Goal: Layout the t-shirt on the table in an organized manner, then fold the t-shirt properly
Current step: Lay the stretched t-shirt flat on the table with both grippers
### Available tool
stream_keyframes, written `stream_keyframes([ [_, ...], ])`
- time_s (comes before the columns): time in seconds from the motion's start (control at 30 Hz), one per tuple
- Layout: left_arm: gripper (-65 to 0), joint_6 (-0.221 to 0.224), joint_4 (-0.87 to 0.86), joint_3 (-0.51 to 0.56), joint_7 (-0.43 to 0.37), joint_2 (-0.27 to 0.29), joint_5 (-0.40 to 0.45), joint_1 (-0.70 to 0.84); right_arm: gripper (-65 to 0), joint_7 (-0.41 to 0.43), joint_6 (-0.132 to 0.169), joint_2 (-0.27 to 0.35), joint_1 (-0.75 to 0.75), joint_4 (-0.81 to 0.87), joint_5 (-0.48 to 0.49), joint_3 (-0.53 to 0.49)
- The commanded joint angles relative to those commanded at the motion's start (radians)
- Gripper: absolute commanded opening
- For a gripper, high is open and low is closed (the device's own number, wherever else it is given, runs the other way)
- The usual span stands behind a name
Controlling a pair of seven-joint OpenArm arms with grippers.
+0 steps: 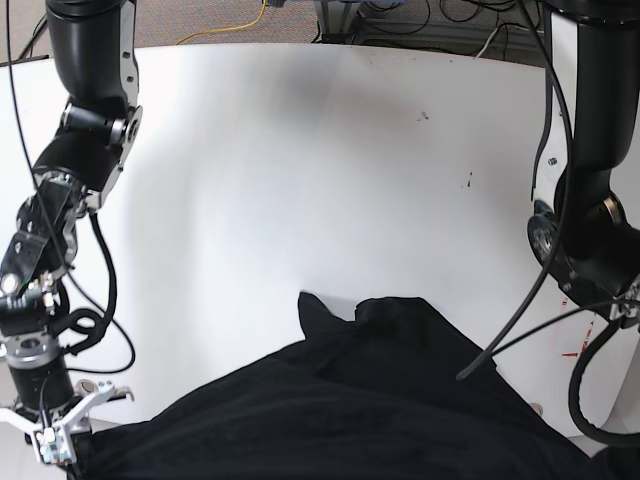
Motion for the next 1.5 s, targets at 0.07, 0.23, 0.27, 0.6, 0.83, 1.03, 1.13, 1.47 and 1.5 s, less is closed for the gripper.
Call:
stream_keyframes([
  [0.07,-63.9,-0.011,0.04,0.0,0.005,0.0,0.0,0.064,-65.0,0.0,0.0,-0.014,-0.064,0.025,0.002,0.017],
  [0.23,-63.9,-0.028,0.123,-0.008,0.044,-0.014,0.0,0.229,-65.0,0.0,0.0,-0.052,-0.236,0.077,0.005,0.038],
  [0.27,-63.9,-0.04,0.146,-0.028,0.068,-0.02,0.0,0.276,-65.0,0.0,0.0,-0.071,-0.288,0.086,0.005,0.051],
  [0.6,-65.0,-0.175,0.173,-0.183,0.137,-0.023,0.002,0.589,-65.0,0.006,0.002,-0.186,-0.554,0.094,0.006,0.129],
  [0.83,-65.0,-0.238,0.173,-0.233,0.137,-0.048,0.002,0.841,-65.0,0.005,0.002,-0.239,-0.7,0.095,0.006,0.14],
  [1.03,-65.0,-0.255,0.175,-0.27,0.137,-0.049,0.002,1.002,-65.0,0.003,0.002,-0.281,-0.799,0.098,0.006,0.14],
  [1.13,-65.0,-0.267,0.175,-0.287,0.137,-0.049,0.002,1.069,-65.0,0.003,0.002,-0.296,-0.852,0.1,0.006,0.137],
  [1.47,-65.0,-0.291,0.173,-0.313,0.132,-0.051,0.005,1.185,-65.0,0.003,0.002,-0.31,-0.957,0.1,0.006,0.106],
  [1.5,-65.0,-0.291,0.173,-0.316,0.132,-0.051,0.005,1.189,-65.0,0.003,0.002,-0.31,-0.962,0.1,0.006,0.104],
])
